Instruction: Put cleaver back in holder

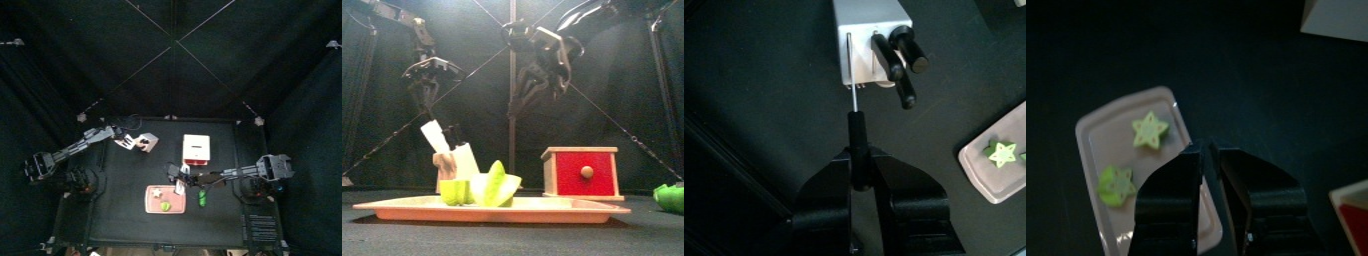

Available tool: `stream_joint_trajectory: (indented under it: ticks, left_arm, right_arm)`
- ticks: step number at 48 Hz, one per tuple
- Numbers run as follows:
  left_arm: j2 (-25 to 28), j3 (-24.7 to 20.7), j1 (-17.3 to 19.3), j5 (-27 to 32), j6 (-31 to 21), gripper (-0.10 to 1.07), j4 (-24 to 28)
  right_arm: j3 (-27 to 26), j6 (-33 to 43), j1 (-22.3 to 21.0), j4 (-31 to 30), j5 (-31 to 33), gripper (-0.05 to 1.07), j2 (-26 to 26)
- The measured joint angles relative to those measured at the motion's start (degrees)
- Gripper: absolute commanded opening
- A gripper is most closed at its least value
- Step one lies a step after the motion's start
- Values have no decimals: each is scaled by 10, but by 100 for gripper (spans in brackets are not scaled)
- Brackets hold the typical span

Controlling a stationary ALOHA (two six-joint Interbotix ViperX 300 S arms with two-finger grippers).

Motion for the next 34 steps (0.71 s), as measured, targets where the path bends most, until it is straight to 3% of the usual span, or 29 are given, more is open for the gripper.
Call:
stream_joint_trajectory:
  ticks: [8, 20, 34]
  left_arm:
    - [24, -10, 0, 0, -2, 39, 10]
    - [77, -40, 3, -2, -6, 44, 27]
    - [95, -58, 3, -9, -7, 79, 30]
  right_arm:
    - [1, -1, -62, 42, -40, 56, 20]
    - [23, -1, -76, 49, -68, 56, 22]
    - [28, -1, -76, 52, -70, 56, 22]
